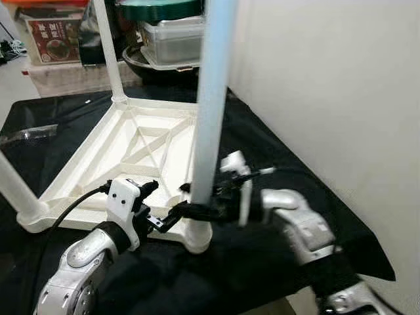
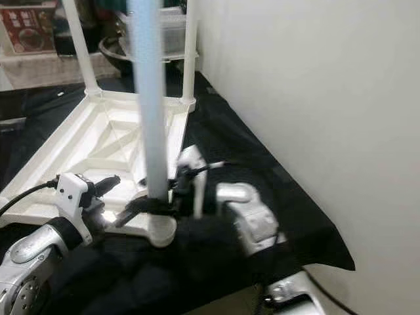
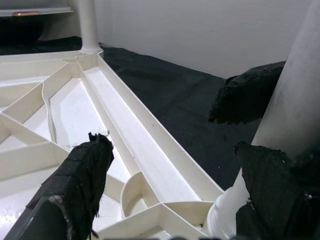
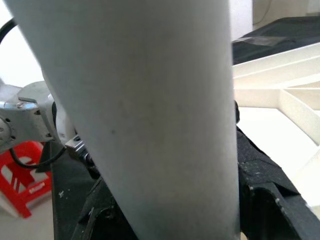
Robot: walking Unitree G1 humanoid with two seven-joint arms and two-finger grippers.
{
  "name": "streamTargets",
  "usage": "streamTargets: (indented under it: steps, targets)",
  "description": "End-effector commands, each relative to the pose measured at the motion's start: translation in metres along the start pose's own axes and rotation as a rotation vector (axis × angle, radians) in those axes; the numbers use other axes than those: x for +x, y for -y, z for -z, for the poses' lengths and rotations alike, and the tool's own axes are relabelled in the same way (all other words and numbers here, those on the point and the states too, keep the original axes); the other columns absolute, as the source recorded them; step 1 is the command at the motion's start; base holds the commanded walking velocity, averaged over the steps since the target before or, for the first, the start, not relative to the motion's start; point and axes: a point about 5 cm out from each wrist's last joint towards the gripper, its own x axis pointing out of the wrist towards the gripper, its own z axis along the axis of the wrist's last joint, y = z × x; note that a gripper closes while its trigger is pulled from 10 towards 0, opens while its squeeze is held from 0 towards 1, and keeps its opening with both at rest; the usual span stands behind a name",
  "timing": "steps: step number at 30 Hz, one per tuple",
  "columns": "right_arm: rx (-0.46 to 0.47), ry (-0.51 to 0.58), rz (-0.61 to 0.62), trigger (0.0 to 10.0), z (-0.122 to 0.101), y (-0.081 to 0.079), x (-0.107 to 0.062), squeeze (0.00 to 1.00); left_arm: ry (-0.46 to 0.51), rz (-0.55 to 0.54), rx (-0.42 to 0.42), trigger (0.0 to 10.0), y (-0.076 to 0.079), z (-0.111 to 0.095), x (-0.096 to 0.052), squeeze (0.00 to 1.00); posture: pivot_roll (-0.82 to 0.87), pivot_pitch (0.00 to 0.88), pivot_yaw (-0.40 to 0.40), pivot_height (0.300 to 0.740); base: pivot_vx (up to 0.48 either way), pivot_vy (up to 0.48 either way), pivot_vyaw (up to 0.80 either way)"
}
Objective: Building children table
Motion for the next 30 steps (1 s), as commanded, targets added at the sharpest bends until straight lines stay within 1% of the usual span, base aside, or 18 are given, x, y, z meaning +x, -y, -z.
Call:
streamTargets:
  steps: [1, 2, 3, 4, 5, 6, 7, 9, 10, 12, 13, 16, 17, 20, 21, 24, 29, 30]
  targets:
    - [0.070, -0.095, 0.293, 0.0, 0.021, 0.022, 0.001, 0.00, 0.001, 0.000, 0.005, 10.0, 0.000, -0.002, -0.003, 0.00, 0.06, 0.000, -0.069, 0.740, 0.000, 0.000, 0.00]
    - [0.070, -0.095, 0.293, 0.0, 0.021, 0.022, 0.001, 0.00, 0.001, 0.000, 0.005, 10.0, 0.000, -0.002, -0.003, 0.00, 0.06, 0.000, -0.069, 0.740, 0.000, 0.000, 0.00]
    - [0.107, -0.130, 0.469, 0.0, 0.028, 0.035, 0.001, 0.00, -0.001, -0.003, 0.006, 10.0, 0.000, -0.002, -0.004, 0.00, 0.06, 0.000, -0.069, 0.740, 0.000, 0.000, 0.00]
    - [0.191, -0.096, 0.816, 0.0, 0.029, 0.056, -0.016, 0.00, -0.003, -0.004, 0.008, 10.0, 0.000, -0.002, -0.005, 0.00, 0.06, 0.000, -0.066, 0.740, 0.000, 0.000, 0.00]
    - [0.191, -0.096, 0.816, 0.0, 0.029, 0.056, -0.016, 0.00, -0.003, -0.004, 0.008, 10.0, 0.000, -0.002, -0.005, 0.00, 0.06, 0.000, -0.066, 0.740, 0.000, 0.000, 0.00]
    - [0.265, -0.077, 1.162, 0.0, 0.033, 0.066, -0.045, 0.00, -0.005, -0.005, 0.008, 10.0, -0.001, -0.002, -0.005, 0.00, 0.04, 0.000, -0.057, 0.740, 0.000, 0.000, 0.00]
    - [0.297, -0.058, 1.358, 0.0, 0.035, 0.065, -0.068, 0.00, -0.006, -0.004, 0.008, 10.0, -0.001, -0.001, -0.004, 0.00, 0.04, 0.000, -0.055, 0.740, 0.000, 0.000, 0.00]
    - [0.294, -0.052, 1.472, 0.0, 0.035, 0.058, -0.083, 0.00, -0.007, -0.003, 0.007, 10.0, -0.001, -0.001, -0.004, 0.00, 0.03, 0.000, -0.050, 0.740, 0.000, 0.000, 0.00]
    - [0.287, -0.058, 1.443, 1.0, 0.033, 0.045, -0.083, 0.00, -0.006, 0.003, 0.004, 10.0, -0.001, 0.000, -0.002, 0.00, 0.02, 0.000, -0.044, 0.740, 0.000, 0.000, 0.00]
    - [0.301, -0.063, 1.404, 1.0, 0.032, 0.041, -0.078, 0.00, -0.006, 0.006, 0.002, 10.0, 0.000, 0.000, -0.002, 0.00, 0.02, 0.000, -0.044, 0.740, 0.000, 0.000, 0.00]
    - [0.262, -0.017, 1.312, 10.0, 0.024, 0.039, -0.067, 0.00, -0.005, 0.013, 0.001, 10.0, 0.001, 0.000, -0.001, 0.00, 0.02, 0.000, -0.042, 0.740, 0.000, 0.000, 0.00]
    - [0.204, 0.137, 1.015, 10.0, 0.000, 0.031, -0.042, 0.00, -0.005, 0.021, -0.001, 10.0, 0.001, 0.000, 0.000, 0.00, 0.02, 0.000, -0.039, 0.740, 0.000, 0.000, 0.00]
    - [0.210, 0.199, 0.925, 10.0, -0.008, 0.033, -0.036, 1.00, -0.005, 0.021, 0.001, 10.0, 0.001, 0.000, 0.001, 0.00, 0.02, 0.000, -0.039, 0.740, 0.000, 0.000, 0.00]
    - [0.204, 0.261, 0.787, 10.0, -0.022, 0.038, -0.029, 1.00, -0.003, 0.023, 0.003, 10.0, 0.000, -0.001, 0.002, 0.00, 0.02, 0.000, -0.041, 0.740, 0.000, 0.000, 0.00]
    - [0.145, 0.273, 0.534, 10.0, -0.039, 0.035, -0.019, 0.00, 0.002, 0.030, 0.004, 10.0, 0.000, -0.003, 0.003, 0.00, 0.03, 0.000, -0.043, 0.740, 0.000, 0.000, 0.00]
    - [0.069, 0.212, 0.110, 10.0, -0.048, 0.017, -0.015, 0.00, 0.002, 0.036, 0.007, 10.0, 0.000, -0.003, 0.002, 0.00, 0.03, 0.000, -0.047, 0.740, 0.000, 0.000, 0.00]
    - [0.040, 0.150, 0.064, 10.0, -0.043, 0.011, -0.015, 0.00, 0.001, 0.037, 0.008, 10.0, 0.000, -0.003, 0.002, 0.00, 0.04, 0.000, -0.053, 0.740, 0.000, 0.000, 0.00]
    - [0.017, 0.090, 0.067, 9.0, -0.033, 0.013, -0.010, 0.00, 0.004, 0.036, 0.008, 10.0, 0.001, -0.003, 0.002, 0.00, 0.05, 0.000, -0.063, 0.740, 0.000, 0.000, 0.00]
